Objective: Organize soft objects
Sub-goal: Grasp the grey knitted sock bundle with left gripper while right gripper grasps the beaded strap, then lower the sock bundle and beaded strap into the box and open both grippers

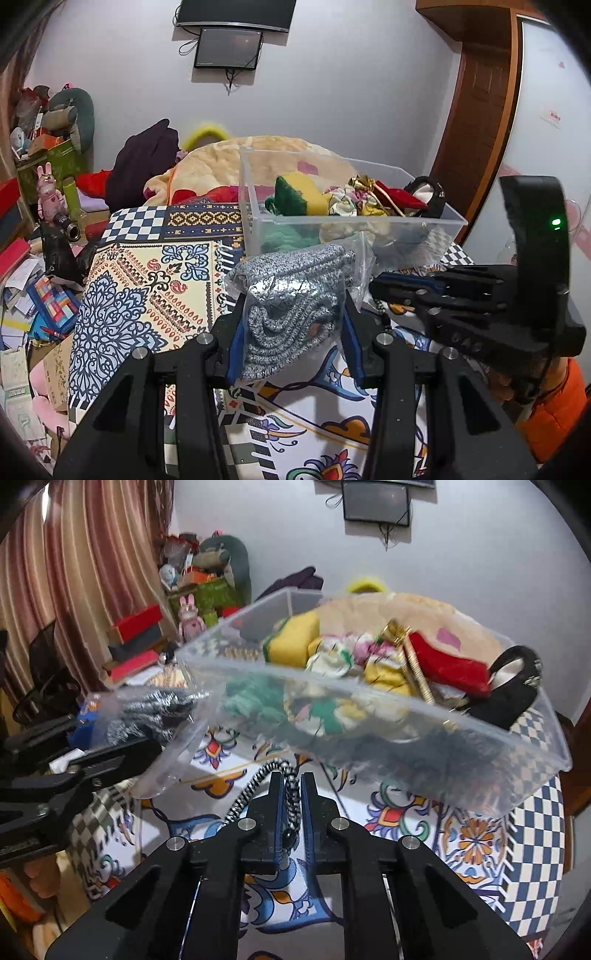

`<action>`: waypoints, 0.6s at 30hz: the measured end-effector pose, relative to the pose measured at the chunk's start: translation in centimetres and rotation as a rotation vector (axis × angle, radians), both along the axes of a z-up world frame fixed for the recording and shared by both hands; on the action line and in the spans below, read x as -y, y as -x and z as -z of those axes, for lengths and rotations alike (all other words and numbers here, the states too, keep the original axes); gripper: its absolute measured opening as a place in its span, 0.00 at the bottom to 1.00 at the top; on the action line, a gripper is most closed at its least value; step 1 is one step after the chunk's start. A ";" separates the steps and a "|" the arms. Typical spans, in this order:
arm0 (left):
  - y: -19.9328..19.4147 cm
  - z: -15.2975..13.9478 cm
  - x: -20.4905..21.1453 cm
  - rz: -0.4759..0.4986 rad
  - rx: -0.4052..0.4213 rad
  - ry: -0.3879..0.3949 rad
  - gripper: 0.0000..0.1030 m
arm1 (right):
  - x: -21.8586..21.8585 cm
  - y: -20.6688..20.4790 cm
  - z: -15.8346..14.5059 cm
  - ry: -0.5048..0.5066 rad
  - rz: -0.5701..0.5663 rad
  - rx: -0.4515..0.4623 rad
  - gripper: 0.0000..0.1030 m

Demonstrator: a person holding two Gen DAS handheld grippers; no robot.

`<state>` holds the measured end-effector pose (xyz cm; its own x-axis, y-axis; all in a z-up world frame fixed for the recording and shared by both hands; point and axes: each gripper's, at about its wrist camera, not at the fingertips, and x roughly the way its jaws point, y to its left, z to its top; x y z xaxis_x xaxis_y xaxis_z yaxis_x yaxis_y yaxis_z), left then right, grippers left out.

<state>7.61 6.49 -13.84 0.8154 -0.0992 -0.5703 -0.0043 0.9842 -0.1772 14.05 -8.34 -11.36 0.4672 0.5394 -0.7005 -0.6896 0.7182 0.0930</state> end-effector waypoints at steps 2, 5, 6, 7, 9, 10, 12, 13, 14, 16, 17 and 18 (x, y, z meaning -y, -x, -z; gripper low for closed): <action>-0.1 -0.5 -0.1 -0.002 0.009 0.006 0.43 | 0.8 0.1 -0.9 -0.028 0.011 0.017 0.08; -0.2 -1.4 -0.4 -0.017 0.031 0.004 0.43 | 1.9 0.4 -2.4 -0.067 0.031 0.059 0.08; -0.1 -1.7 -0.5 -0.023 0.038 0.005 0.43 | 2.1 0.4 -2.7 -0.074 0.031 0.057 0.08; 0.0 -1.8 -0.6 -0.027 0.043 0.009 0.43 | 1.9 0.2 -2.6 -0.067 0.026 0.047 0.08; 0.2 -1.9 -0.8 -0.031 0.046 0.012 0.43 | 1.3 -0.3 -1.7 -0.036 0.019 0.012 0.11; 0.3 -1.9 -0.9 -0.033 0.045 0.011 0.43 | 0.8 -0.4 -1.3 -0.025 0.016 -0.003 0.14; 0.3 -1.7 -1.0 -0.036 0.040 0.018 0.43 | -0.3 -0.5 0.2 0.008 -0.007 -0.032 0.24; 0.3 -1.5 -1.1 -0.034 0.038 0.022 0.43 | -0.8 -0.6 0.7 0.028 -0.014 -0.038 0.24; 0.2 -1.4 -1.2 -0.034 0.036 0.025 0.43 | -1.2 -0.6 1.1 0.046 -0.019 -0.044 0.24; 0.2 -1.2 -1.3 -0.036 0.033 0.028 0.43 | -1.9 -0.8 2.1 0.075 -0.034 -0.055 0.24; 0.2 -1.1 -1.3 -0.036 0.032 0.028 0.43 | -2.1 -0.8 2.1 0.076 -0.036 -0.043 0.24; 0.2 -1.0 -1.3 -0.037 0.031 0.028 0.43 | -2.1 -0.8 2.0 0.077 -0.040 -0.034 0.13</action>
